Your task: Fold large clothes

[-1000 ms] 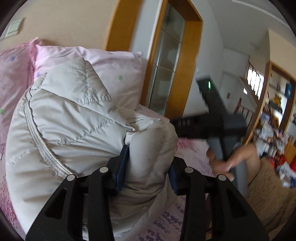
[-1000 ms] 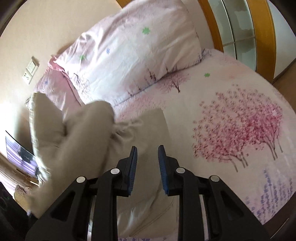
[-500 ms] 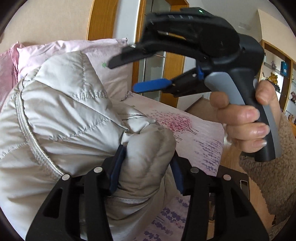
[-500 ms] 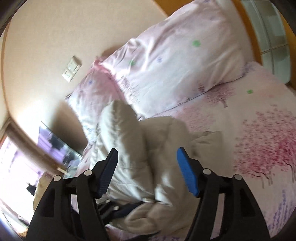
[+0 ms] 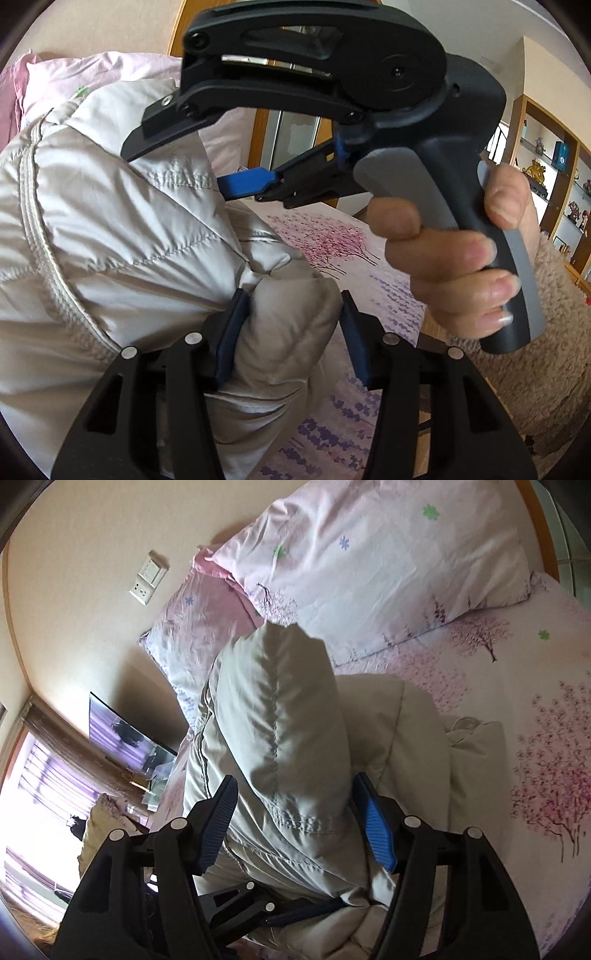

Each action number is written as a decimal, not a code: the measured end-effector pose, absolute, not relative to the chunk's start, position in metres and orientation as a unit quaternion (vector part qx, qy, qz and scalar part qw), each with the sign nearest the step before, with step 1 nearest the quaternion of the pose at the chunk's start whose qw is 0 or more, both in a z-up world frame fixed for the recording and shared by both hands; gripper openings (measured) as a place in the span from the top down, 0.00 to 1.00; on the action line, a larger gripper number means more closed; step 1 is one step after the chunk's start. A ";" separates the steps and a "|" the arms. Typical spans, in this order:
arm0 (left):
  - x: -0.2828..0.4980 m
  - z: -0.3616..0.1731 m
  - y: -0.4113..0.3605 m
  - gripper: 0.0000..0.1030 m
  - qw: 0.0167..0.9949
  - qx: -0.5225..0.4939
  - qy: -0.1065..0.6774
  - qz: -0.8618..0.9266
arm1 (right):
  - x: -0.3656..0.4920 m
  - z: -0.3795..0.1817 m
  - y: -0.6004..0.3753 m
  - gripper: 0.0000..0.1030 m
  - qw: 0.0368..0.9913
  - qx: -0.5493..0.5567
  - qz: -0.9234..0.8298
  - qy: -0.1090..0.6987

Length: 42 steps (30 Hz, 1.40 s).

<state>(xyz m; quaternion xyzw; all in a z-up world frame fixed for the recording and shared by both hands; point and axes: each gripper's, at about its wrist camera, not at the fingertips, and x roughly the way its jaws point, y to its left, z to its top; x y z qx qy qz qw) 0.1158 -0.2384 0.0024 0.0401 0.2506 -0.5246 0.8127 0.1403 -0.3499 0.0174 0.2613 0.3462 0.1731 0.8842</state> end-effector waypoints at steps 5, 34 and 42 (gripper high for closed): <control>0.114 0.002 -0.241 0.52 0.814 0.044 0.251 -0.522 | 0.142 0.012 -0.349 0.38 0.879 0.267 0.179 0.351; 0.144 0.091 -0.068 0.31 0.895 -0.109 0.175 -0.395 | 0.098 0.057 -0.337 0.90 0.931 0.208 0.141 0.264; 0.176 0.070 -0.071 0.30 0.920 -0.054 0.213 -0.325 | 0.089 0.028 -0.364 0.90 0.924 0.242 0.091 0.282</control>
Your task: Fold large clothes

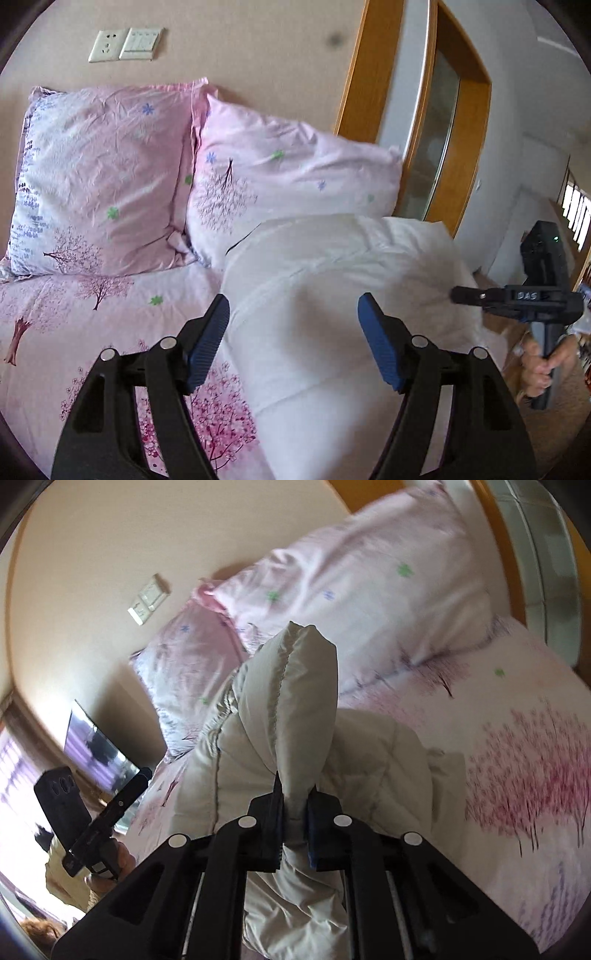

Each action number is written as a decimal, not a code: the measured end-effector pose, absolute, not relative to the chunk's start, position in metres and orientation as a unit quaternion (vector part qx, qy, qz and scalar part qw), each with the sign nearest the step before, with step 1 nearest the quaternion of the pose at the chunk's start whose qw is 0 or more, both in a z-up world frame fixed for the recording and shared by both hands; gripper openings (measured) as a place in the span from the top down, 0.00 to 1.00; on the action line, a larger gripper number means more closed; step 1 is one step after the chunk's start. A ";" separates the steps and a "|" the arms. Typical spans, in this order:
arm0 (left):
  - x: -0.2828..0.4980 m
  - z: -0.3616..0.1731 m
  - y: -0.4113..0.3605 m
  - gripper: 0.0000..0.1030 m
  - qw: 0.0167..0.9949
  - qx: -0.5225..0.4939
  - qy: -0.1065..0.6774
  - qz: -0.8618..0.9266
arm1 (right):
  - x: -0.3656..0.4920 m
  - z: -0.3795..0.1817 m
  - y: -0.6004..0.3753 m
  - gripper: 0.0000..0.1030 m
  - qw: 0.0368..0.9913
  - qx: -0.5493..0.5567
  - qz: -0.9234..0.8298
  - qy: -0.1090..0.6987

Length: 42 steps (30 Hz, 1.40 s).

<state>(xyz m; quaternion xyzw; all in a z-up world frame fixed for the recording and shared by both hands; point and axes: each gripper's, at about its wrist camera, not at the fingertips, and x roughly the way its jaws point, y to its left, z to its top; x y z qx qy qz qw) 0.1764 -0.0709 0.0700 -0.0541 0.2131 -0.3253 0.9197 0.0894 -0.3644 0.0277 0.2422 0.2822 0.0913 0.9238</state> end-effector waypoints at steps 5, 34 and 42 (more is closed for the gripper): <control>0.184 0.047 -0.091 0.30 0.915 -0.019 0.243 -0.321 | 0.084 0.007 -0.375 0.90 0.917 0.263 0.077 0.289; 0.185 0.011 -0.135 0.28 0.894 0.064 0.309 -0.319 | 0.109 -0.062 -0.412 0.86 0.857 0.364 0.075 0.357; 0.186 0.009 -0.138 0.28 0.893 0.079 0.315 -0.312 | 0.077 0.002 -0.411 0.78 0.916 0.279 -0.021 0.289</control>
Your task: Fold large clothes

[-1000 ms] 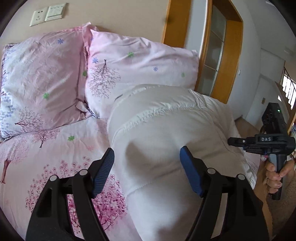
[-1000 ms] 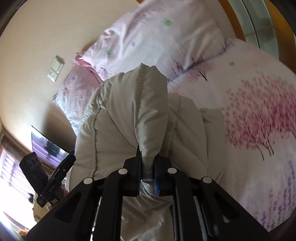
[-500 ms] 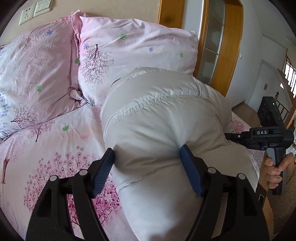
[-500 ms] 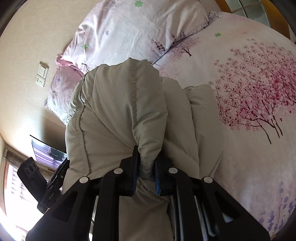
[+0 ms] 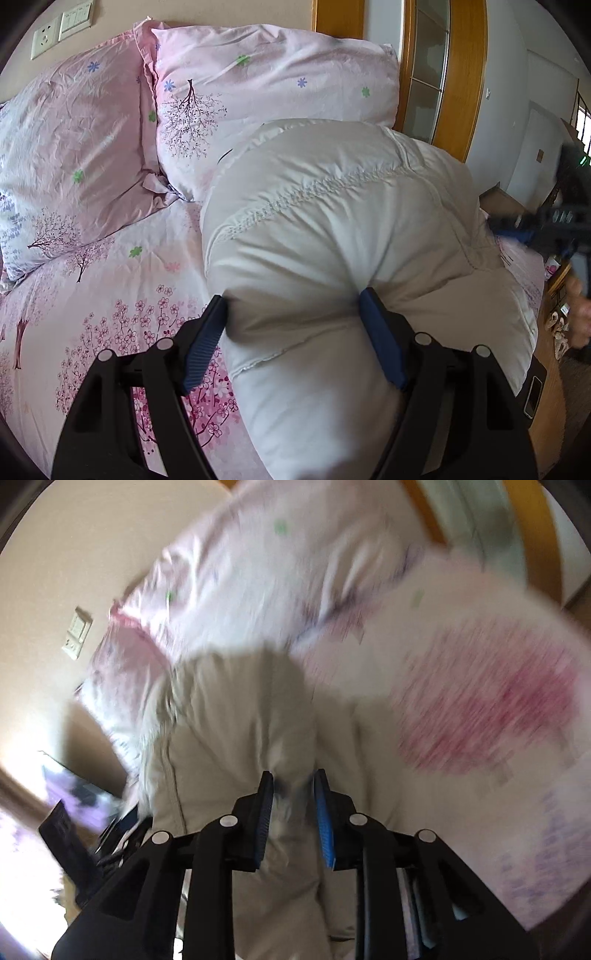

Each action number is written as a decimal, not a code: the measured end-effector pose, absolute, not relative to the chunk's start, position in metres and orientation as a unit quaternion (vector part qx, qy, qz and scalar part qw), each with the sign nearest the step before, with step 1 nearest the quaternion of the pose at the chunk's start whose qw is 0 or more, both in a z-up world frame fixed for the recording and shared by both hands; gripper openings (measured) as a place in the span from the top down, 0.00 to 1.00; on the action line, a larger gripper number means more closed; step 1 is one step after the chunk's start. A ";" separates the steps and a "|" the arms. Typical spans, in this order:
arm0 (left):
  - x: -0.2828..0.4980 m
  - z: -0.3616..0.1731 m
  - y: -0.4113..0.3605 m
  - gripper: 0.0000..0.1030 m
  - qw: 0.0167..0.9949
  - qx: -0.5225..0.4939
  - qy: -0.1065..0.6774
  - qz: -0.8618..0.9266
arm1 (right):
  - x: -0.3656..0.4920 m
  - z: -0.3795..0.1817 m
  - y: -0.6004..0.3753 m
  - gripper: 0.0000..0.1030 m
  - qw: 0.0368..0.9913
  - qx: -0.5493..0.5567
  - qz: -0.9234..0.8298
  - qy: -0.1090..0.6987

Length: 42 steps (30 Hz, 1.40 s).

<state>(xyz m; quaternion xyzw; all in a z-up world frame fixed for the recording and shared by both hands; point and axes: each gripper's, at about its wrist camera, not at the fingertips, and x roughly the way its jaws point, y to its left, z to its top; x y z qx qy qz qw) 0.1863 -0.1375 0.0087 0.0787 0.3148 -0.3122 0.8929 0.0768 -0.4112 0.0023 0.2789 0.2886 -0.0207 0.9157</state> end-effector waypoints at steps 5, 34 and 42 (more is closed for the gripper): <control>0.185 0.009 -0.142 0.28 0.894 0.096 0.314 -0.306 | 0.095 0.031 -0.384 0.78 0.934 0.229 0.005 0.273; 0.219 0.023 -0.142 0.28 0.911 0.121 0.294 -0.262 | 0.157 -0.032 -0.402 0.92 0.886 0.233 -0.004 0.401; 0.217 0.020 -0.142 0.29 0.912 0.136 0.296 -0.251 | 0.080 0.001 -0.374 0.89 0.923 0.217 0.026 0.318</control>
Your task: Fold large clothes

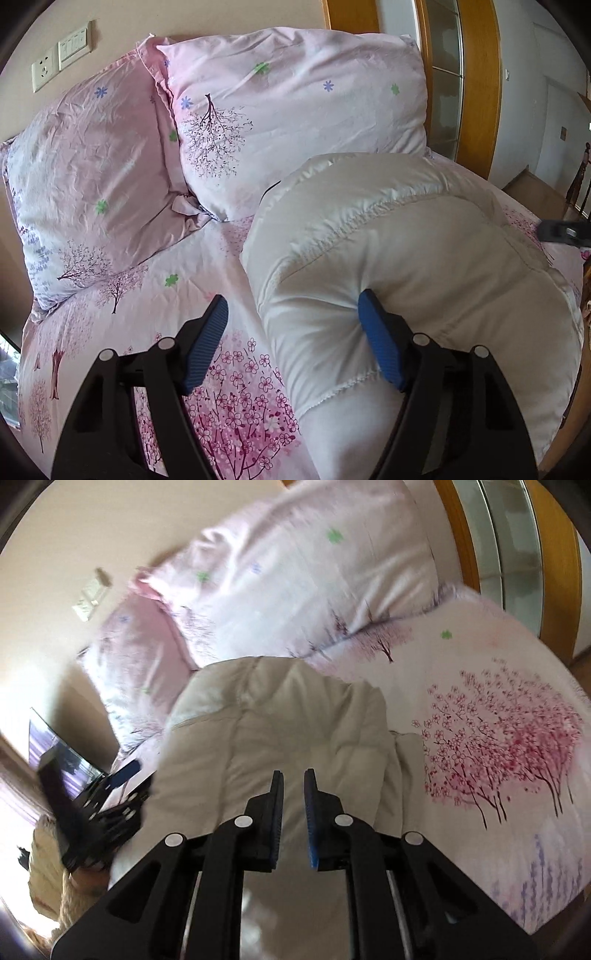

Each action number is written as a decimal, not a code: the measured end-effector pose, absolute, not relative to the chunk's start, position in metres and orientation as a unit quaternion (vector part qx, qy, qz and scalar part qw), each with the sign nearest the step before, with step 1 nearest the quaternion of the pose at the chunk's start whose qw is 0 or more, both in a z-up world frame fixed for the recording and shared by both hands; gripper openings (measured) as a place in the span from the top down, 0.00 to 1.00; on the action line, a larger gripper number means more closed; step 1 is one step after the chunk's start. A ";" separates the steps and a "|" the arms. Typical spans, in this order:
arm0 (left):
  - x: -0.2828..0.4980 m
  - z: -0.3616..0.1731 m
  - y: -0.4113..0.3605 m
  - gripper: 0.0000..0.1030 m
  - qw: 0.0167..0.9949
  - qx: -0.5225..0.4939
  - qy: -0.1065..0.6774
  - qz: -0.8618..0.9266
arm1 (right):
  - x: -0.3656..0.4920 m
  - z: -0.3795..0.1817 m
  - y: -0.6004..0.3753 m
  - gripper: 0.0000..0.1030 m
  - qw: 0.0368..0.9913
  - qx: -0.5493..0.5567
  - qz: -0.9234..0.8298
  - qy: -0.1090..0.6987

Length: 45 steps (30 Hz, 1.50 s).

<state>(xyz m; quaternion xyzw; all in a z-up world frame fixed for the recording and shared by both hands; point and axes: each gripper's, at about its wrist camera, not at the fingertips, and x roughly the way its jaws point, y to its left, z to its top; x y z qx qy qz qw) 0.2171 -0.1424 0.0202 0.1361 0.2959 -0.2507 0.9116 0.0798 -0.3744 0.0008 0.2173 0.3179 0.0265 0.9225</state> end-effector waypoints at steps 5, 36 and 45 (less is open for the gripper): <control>0.215 0.020 -0.145 0.29 0.914 0.147 0.291 -0.242 | 0.061 -0.008 -0.352 0.89 0.926 0.192 0.019 0.325; 0.158 0.020 -0.126 0.21 0.915 0.118 0.249 -0.296 | 0.054 -0.056 -0.394 0.57 0.879 0.356 0.057 0.311; 0.227 0.021 -0.062 0.13 0.837 -0.129 0.363 -0.389 | 0.077 -0.050 -0.433 0.01 0.840 0.411 0.058 0.349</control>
